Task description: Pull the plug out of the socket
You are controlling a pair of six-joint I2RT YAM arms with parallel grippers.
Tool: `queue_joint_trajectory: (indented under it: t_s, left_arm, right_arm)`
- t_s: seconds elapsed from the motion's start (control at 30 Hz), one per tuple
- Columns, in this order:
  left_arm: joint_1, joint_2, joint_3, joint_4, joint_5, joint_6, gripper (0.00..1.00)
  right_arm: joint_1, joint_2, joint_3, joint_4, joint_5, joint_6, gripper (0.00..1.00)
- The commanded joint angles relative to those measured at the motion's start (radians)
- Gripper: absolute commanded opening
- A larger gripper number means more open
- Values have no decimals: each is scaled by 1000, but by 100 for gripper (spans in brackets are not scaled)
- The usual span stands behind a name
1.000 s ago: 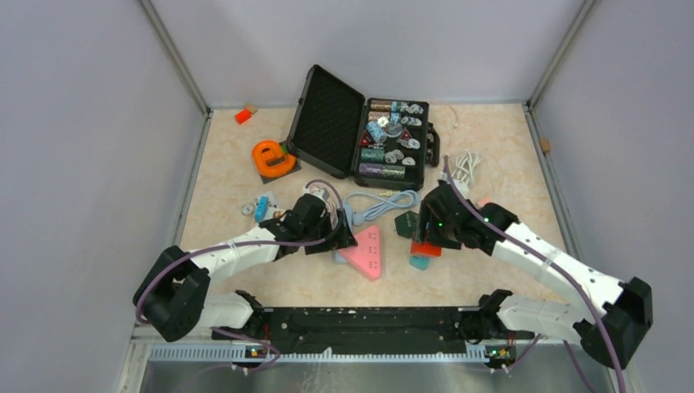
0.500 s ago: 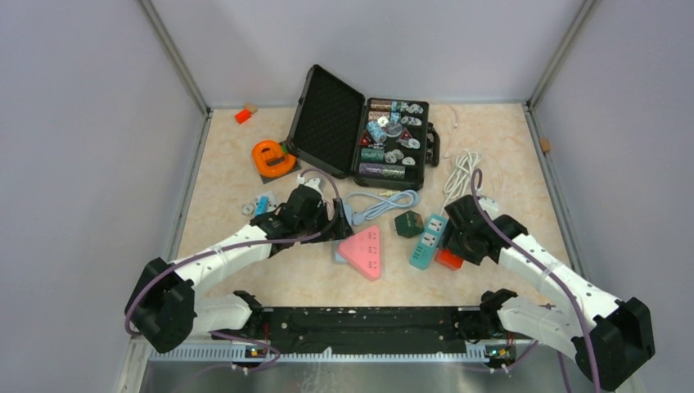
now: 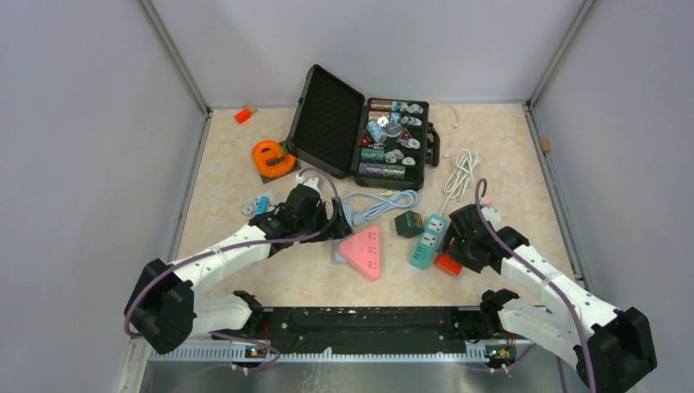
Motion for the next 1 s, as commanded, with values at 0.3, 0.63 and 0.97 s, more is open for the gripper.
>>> queue_joint_trajectory:
  t_s: [0.3,0.63,0.97]
  left_arm:
    - [11,17,27,-1,2,13,99]
    - [19,26,33,-7,-2,22,99]
    - [25,54,35,5,-1,31,93]
  right_arm:
    - [-12,-43,81,-50,55,3,81]
    - [-12,-65,138,17,-63,-112,81]
    - [6,-61,86,406,-487,-173,79]
